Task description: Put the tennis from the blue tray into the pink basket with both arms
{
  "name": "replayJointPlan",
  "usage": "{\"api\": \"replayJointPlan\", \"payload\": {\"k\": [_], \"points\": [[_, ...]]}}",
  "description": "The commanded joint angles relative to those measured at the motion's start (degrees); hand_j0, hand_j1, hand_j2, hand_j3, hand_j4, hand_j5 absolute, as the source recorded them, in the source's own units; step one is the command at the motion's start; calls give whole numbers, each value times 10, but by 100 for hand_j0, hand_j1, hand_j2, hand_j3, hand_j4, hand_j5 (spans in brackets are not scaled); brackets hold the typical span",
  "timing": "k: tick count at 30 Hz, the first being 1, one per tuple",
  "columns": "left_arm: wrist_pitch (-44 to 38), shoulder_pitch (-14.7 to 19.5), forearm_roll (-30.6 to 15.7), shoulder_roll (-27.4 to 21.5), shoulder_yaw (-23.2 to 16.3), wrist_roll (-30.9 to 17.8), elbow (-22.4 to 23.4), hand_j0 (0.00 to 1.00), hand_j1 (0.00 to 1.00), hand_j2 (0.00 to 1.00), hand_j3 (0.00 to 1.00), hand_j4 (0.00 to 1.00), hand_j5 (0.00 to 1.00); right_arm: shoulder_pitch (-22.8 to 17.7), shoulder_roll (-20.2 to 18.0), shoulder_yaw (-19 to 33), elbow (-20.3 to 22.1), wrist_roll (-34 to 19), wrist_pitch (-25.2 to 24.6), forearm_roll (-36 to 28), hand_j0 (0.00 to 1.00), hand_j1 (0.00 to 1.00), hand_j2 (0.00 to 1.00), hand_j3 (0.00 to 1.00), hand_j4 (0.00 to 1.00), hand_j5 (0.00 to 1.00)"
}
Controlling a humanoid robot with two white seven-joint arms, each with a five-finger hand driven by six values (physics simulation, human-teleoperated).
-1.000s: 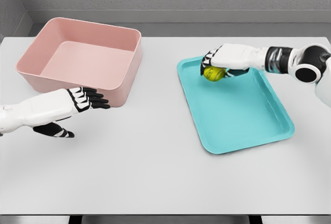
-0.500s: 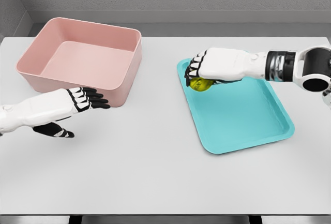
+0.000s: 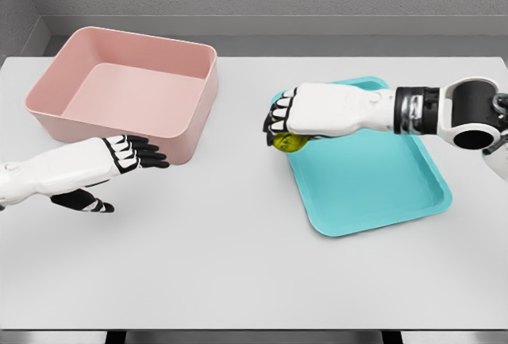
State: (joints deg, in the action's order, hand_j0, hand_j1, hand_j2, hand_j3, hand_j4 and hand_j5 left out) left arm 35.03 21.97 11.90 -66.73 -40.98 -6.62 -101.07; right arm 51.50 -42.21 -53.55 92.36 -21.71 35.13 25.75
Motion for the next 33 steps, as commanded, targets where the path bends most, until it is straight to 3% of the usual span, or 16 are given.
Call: {"api": "replayJointPlan", "payload": {"k": [1,11,16,23,33], "points": [[0,0,-4,-1,0,0,0,100,100,100,100,100,100,0,13,-1,6,0,-1,-4,58,58,58,58,58,58],[0,-3,-5,-1,0,1,0,100,100,100,100,100,100,-15,18,-3,24,0,-1,-4,58,58,58,58,58,58],[0,-3,-5,-1,0,1,0,100,100,100,100,100,100,-14,51,-5,-2,-4,-1,-1,58,58,58,58,58,58],[0,-3,-6,-1,0,1,0,100,100,100,100,100,100,-12,53,-5,-33,-6,-1,3,59,59,59,59,59,59],[0,-3,-6,-1,0,1,0,100,100,100,100,100,100,-4,84,-9,-42,-6,-1,13,58,58,58,58,58,58]]}}
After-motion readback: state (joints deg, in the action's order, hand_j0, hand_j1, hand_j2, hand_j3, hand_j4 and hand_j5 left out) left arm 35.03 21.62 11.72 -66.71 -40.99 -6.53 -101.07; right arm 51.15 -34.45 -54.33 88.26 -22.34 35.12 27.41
